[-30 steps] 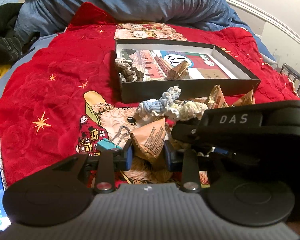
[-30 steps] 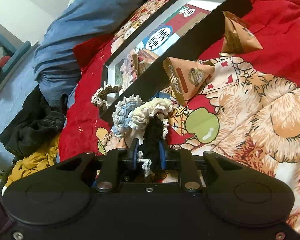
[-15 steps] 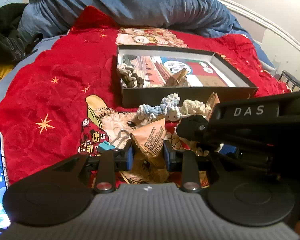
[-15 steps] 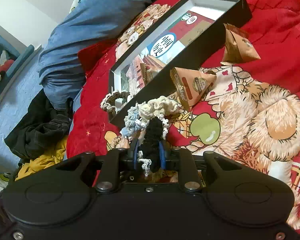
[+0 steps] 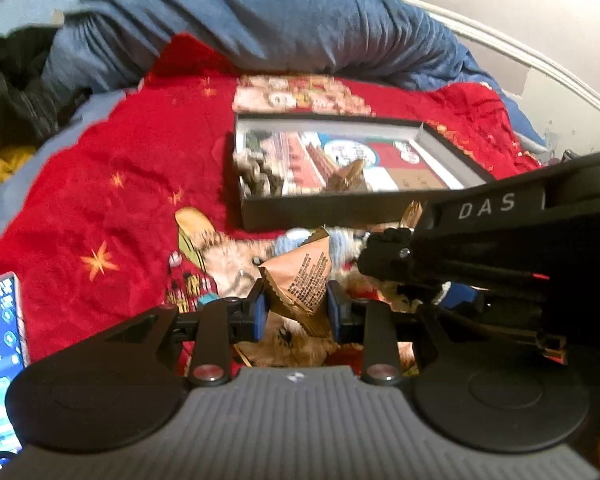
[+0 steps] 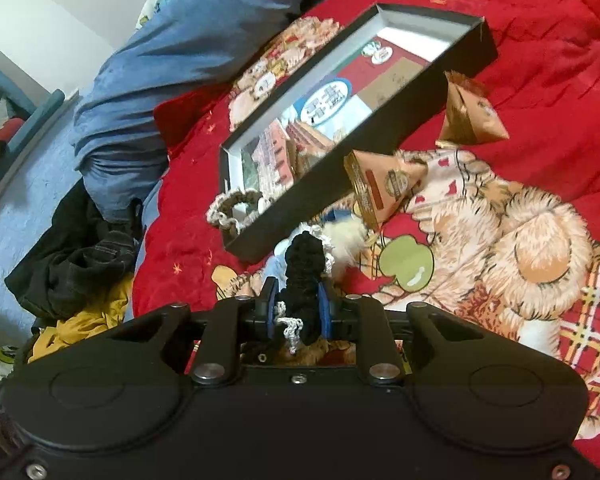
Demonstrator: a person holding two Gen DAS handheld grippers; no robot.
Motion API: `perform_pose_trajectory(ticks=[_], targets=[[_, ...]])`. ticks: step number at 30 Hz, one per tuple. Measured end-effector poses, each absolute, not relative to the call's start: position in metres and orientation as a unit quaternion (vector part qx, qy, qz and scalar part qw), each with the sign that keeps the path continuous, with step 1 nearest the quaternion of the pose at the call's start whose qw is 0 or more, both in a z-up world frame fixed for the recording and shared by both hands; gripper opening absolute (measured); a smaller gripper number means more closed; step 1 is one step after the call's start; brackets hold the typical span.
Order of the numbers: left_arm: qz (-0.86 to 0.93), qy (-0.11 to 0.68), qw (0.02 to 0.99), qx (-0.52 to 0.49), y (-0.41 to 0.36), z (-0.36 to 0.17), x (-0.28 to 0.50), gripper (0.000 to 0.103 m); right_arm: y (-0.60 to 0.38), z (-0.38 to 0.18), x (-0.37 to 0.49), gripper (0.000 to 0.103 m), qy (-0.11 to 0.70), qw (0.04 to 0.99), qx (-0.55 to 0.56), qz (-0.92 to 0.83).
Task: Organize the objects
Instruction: 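Lift and carry packet in left tool and scrunchie in right tool toward box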
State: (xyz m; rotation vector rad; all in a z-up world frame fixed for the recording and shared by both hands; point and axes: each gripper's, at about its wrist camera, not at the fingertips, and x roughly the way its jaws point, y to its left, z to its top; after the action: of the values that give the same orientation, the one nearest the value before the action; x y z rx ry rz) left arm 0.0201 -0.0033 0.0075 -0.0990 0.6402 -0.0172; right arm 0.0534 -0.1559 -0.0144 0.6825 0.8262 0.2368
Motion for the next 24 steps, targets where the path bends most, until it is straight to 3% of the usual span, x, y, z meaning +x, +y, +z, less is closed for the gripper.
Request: perform_pose_trajectory(ticks=[5,24], targets=[[-0.006,0.274,0.961,-0.033,-0.006,0.016,0.013,0.034,-0.16,-0.002,0.052,0.021,0.376,0.863,0.318,0.116],[0.003,0.249,0.967,-0.051,0.002,0.031,0.034,0.033,-0.163,0.026,0.081,0.021,0.325,0.884,0.298,0.155]])
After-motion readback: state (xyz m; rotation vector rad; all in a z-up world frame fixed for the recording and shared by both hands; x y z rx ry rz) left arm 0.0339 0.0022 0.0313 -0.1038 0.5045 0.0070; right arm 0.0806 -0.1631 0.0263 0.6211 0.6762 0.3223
